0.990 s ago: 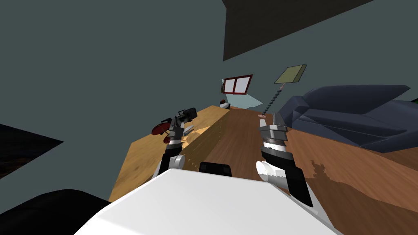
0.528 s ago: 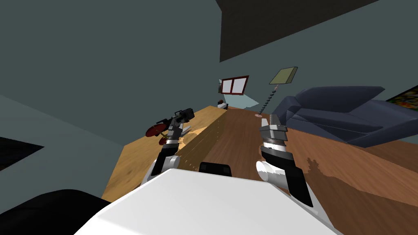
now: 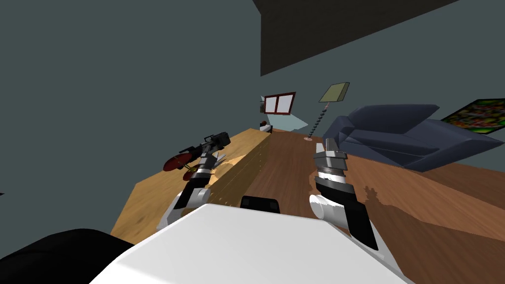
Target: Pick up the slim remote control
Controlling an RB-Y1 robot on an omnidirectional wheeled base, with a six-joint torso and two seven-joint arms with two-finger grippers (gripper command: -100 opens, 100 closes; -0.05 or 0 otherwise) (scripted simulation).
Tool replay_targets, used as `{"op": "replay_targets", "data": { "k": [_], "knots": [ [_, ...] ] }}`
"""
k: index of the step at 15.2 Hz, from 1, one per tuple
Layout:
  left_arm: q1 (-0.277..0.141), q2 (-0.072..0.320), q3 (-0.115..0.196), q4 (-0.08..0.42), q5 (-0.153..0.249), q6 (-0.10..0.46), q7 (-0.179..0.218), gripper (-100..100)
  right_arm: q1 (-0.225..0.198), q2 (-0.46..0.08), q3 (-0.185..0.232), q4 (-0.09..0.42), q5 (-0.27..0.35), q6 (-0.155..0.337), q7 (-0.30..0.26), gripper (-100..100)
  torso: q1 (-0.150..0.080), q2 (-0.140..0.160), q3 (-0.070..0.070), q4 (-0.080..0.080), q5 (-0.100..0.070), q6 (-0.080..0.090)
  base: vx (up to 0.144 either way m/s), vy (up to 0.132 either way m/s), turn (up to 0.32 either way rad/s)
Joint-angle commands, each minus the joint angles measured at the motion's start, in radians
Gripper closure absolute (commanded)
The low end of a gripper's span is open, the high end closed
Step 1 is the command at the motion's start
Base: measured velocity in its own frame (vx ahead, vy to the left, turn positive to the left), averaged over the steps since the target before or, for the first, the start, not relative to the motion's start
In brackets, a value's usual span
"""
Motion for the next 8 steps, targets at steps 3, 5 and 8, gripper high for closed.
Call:
{"op": "replay_targets", "data": {
  "k": [3,5,8],
  "knots": [
    [0.006,0.058,0.055,0.012,0.054,0.087,0.037,-100,0.0,0.0,0.0,0.0,0.0,0.0,0.0,0,0.001,0.0,0.0,0.0,0.0,0.0,0.04,-0.038,-0.103],
    [0.006,0.058,0.055,0.012,0.054,0.111,0.037,-100,0.0,0.0,0.0,0.0,0.0,0.0,0.0,0,0.0,-0.001,0.0,0.0,0.0,0.0,0.043,-0.044,-0.054],
    [0.01,0.087,0.081,0.022,0.082,0.163,0.056,-100,0.0,0.0,0.0,0.0,0.0,0.0,0.0,0,0.0,0.0,0.0,0.0,0.0,0.0,0.037,-0.036,-0.069]
  ]
}}
